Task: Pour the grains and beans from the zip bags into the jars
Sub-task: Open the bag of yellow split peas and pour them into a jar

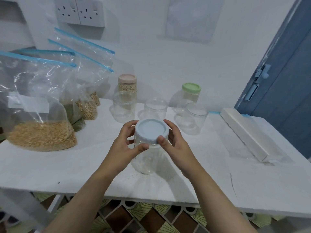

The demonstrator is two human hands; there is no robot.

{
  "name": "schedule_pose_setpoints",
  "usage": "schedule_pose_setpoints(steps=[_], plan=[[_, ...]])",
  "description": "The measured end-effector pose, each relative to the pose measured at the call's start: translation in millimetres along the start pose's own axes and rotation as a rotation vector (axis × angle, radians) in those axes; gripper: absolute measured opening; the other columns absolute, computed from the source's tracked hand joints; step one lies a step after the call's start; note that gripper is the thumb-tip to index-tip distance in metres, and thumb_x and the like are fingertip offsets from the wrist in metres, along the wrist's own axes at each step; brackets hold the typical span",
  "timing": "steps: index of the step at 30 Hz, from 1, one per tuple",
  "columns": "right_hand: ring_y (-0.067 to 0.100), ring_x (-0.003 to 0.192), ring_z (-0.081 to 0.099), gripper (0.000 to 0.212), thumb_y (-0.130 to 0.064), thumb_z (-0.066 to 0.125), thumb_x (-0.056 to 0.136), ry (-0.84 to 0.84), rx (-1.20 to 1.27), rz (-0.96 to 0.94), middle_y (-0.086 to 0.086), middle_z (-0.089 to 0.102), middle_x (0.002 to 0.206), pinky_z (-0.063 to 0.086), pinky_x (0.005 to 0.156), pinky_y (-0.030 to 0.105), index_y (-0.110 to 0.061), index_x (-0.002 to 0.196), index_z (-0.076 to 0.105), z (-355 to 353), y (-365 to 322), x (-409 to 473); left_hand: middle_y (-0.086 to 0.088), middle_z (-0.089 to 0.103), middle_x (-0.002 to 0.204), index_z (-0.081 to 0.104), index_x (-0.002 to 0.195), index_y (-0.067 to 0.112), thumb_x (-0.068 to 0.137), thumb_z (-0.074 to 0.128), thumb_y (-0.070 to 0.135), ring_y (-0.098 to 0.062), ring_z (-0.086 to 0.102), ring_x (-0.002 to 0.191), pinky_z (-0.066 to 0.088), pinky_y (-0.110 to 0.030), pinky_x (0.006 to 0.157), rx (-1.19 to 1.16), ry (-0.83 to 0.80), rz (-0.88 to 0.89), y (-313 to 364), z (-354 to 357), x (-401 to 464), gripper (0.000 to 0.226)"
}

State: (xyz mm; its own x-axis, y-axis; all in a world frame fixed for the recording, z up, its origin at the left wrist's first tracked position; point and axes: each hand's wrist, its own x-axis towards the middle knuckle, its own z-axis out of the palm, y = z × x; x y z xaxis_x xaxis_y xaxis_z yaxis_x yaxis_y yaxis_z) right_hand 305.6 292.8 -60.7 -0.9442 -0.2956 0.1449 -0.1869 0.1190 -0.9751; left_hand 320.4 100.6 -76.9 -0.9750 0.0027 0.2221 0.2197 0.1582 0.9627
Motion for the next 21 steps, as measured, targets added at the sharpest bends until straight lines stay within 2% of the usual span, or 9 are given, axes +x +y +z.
schedule_pose_setpoints(steps=[3,5,8,10,13,15,16,19,21], plan=[[0.000,0.111,0.059,0.043,-0.057,0.048,0.090,0.049,0.006,0.016,-0.019,0.067,0.115,0.044,0.104,0.030,-0.039,0.126,0.037,-1.2,6.5,0.8,0.022,0.060,0.128,0.043,0.119,0.064,0.049,0.079,0.077,-0.002,0.056,0.118,0.048,-0.030,0.099,-0.001,-0.004,0.010,0.8,0.3,-0.3,0.080],[0.003,0.116,0.057,0.040,-0.065,0.041,0.091,0.073,0.013,0.033,-0.020,0.065,0.115,0.043,0.108,0.036,-0.043,0.124,0.039,0.3,8.5,1.9,0.022,0.059,0.128,0.044,0.118,0.066,0.048,0.080,0.078,-0.003,0.057,0.116,0.049,-0.031,0.099,-0.009,-0.004,0.002,1.2,0.3,-1.1,0.081],[-0.007,0.116,0.054,0.055,-0.074,0.050,0.084,0.021,-0.022,-0.001,-0.025,0.057,0.123,0.045,0.098,0.016,-0.048,0.131,0.036,5.9,4.3,1.4,0.022,0.059,0.127,0.044,0.120,0.065,0.048,0.081,0.077,-0.006,0.057,0.117,0.050,-0.032,0.098,-0.013,-0.006,0.008,0.9,-0.3,-1.0,0.081],[-0.008,0.119,0.052,0.060,-0.060,0.062,0.086,0.004,-0.035,-0.016,-0.021,0.055,0.131,0.045,0.097,0.015,-0.045,0.136,0.033,6.4,4.6,0.4,0.024,0.059,0.127,0.044,0.121,0.064,0.050,0.081,0.074,-0.006,0.057,0.117,0.050,-0.032,0.098,-0.019,-0.010,0.005,0.9,-0.7,-0.6,0.080],[0.001,0.116,0.059,0.049,-0.052,0.056,0.087,0.048,0.009,-0.020,-0.013,0.067,0.122,0.046,0.102,0.027,-0.039,0.129,0.034,1.1,8.7,-0.3,0.032,0.057,0.123,0.044,0.122,0.062,0.057,0.080,0.064,0.000,0.055,0.118,0.049,-0.028,0.098,-0.011,-0.019,0.002,1.2,-0.7,-0.9,0.074],[0.009,0.113,0.061,0.041,-0.058,0.048,0.090,0.081,0.006,-0.016,-0.011,0.070,0.113,0.045,0.106,0.040,-0.037,0.124,0.039,-2.4,12.2,1.0,0.035,0.055,0.123,0.043,0.125,0.056,0.060,0.078,0.061,0.005,0.052,0.120,0.047,-0.025,0.099,0.002,-0.024,0.009,1.4,-0.2,-1.3,0.075],[0.010,0.112,0.061,0.045,-0.066,0.046,0.089,0.079,-0.003,-0.017,-0.011,0.069,0.112,0.046,0.106,0.041,-0.038,0.124,0.040,-2.6,11.5,0.5,0.035,0.054,0.124,0.043,0.126,0.054,0.060,0.077,0.061,0.006,0.051,0.121,0.046,-0.024,0.098,0.005,-0.024,0.011,1.5,-0.1,-1.2,0.075],[-0.004,0.119,0.054,0.075,-0.086,0.047,0.075,0.032,-0.069,-0.047,-0.021,0.058,0.126,0.046,0.099,0.023,-0.039,0.133,0.038,2.0,6.4,-0.4,0.034,0.055,0.125,0.044,0.125,0.055,0.057,0.079,0.068,0.006,0.050,0.122,0.045,-0.022,0.096,0.000,-0.027,0.017,1.7,-0.3,-1.3,0.077],[-0.005,0.127,0.047,0.078,-0.077,0.057,0.077,-0.007,-0.096,-0.076,-0.027,0.050,0.134,0.045,0.101,0.022,-0.036,0.141,0.036,5.3,5.5,-0.7,0.032,0.056,0.124,0.045,0.120,0.064,0.053,0.079,0.075,0.003,0.052,0.122,0.048,-0.022,0.095,-0.012,-0.027,0.015,2.1,-0.4,-1.6,0.075]])
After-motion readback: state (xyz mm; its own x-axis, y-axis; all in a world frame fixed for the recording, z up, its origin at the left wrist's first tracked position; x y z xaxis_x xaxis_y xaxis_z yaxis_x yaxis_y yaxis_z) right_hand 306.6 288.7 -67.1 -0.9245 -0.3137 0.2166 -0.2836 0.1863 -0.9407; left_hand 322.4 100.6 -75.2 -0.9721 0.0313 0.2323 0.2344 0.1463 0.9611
